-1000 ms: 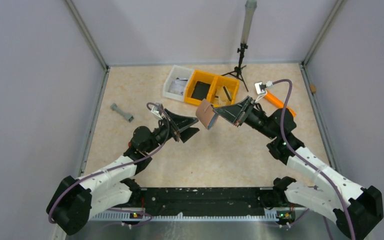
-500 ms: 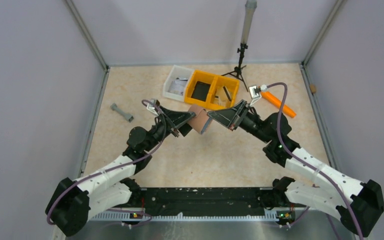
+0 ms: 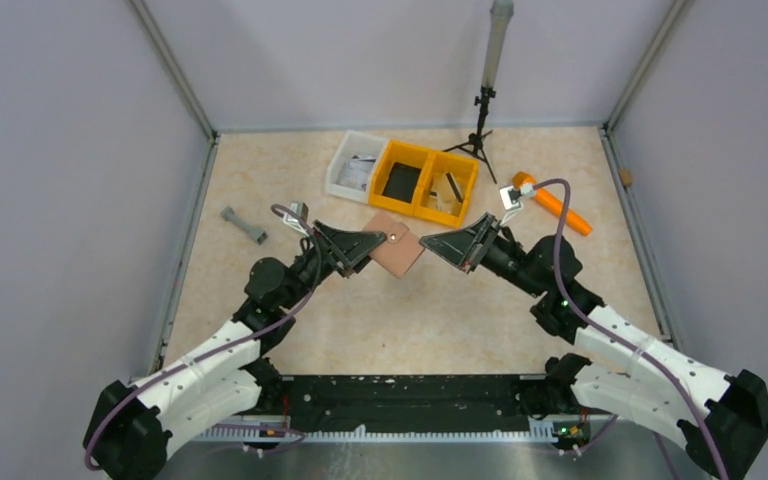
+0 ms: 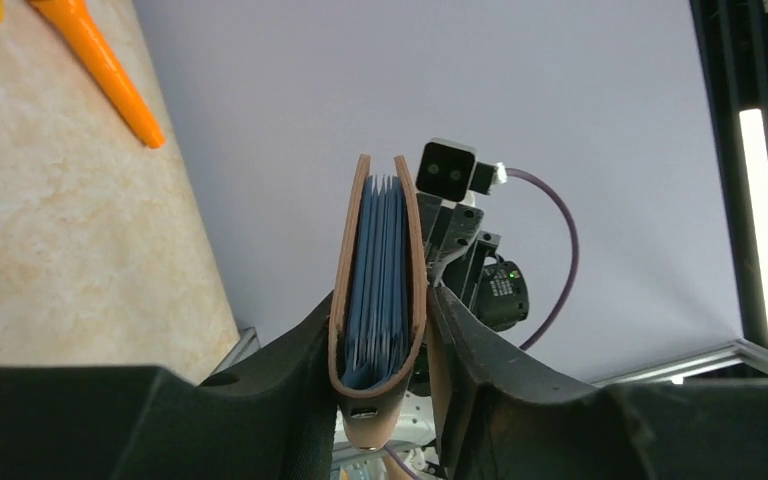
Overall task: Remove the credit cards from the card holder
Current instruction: Open the card holder at the center of the board.
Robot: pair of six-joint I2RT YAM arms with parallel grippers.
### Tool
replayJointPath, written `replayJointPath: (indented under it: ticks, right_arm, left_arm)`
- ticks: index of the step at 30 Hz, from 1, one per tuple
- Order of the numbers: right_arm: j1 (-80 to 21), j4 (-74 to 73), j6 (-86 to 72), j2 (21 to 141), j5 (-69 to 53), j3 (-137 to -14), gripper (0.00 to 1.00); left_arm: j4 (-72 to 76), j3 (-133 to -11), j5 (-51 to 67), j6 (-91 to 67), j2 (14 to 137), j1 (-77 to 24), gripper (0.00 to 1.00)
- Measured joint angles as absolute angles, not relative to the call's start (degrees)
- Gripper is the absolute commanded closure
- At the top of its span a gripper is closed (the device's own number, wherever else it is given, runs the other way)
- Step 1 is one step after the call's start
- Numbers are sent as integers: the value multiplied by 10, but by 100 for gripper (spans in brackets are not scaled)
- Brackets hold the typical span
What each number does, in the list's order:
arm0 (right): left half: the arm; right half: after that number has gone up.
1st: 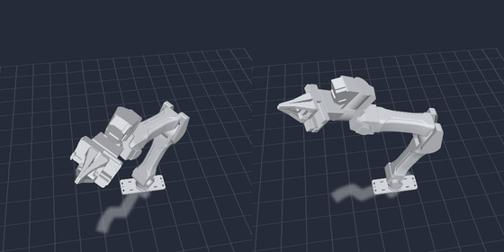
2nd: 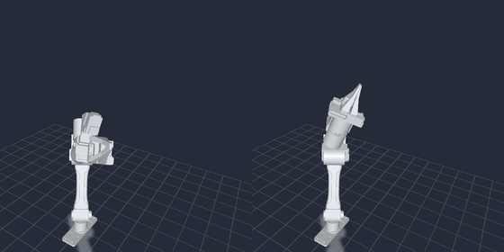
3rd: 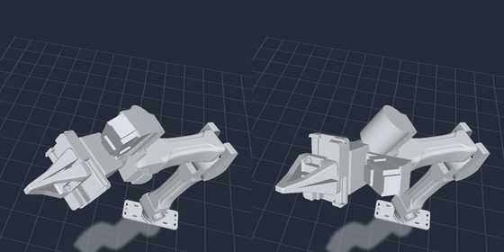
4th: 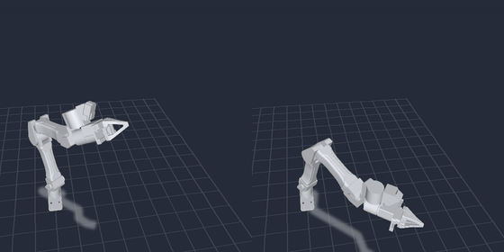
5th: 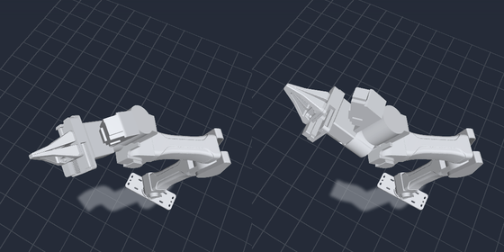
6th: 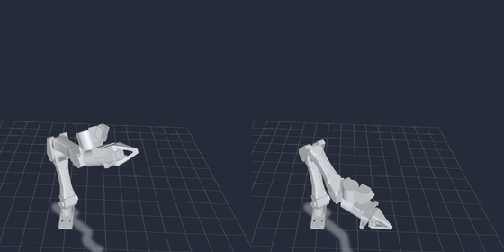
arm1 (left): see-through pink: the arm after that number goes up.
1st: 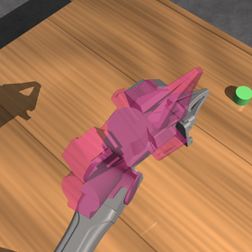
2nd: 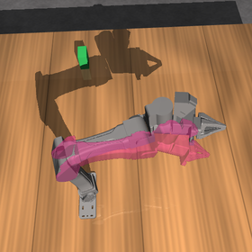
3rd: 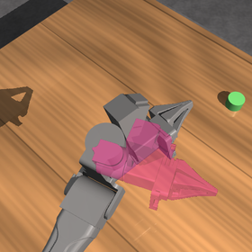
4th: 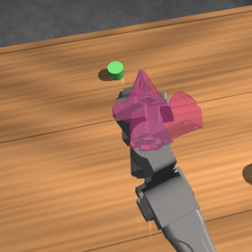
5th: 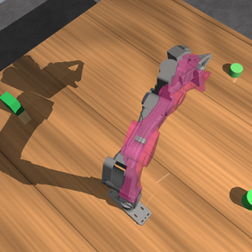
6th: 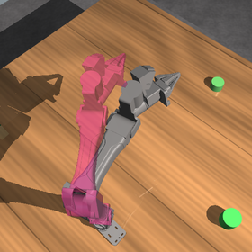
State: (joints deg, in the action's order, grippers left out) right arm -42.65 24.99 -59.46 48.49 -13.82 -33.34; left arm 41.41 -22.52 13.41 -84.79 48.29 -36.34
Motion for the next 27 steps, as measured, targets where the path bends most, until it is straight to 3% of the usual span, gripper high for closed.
replayJointPath:
  ticks: [2,4,8,16,20,27]
  right_arm:
    - [-427,238,-585,484,-142,-333,67]
    - [-427,214,-561,484,-147,-334,51]
    - [-427,130,-494,484,-150,-342,27]
    - [-435,-15,-337,456,-127,-382,24]
    - [-469,-61,-268,460,-90,-430,35]
    - [-552,-79,-180,524,-20,-484,40]
  left_arm:
    - [379,-229,134,-830,472,-364,67]
    - [324,-244,133,-805,460,-364,75]
    - [222,-283,127,-747,453,-364,84]
    - [97,-298,126,-665,451,-364,85]
    - [49,-320,132,-631,468,-364,84]
    - [37,-330,162,-614,500,-364,85]
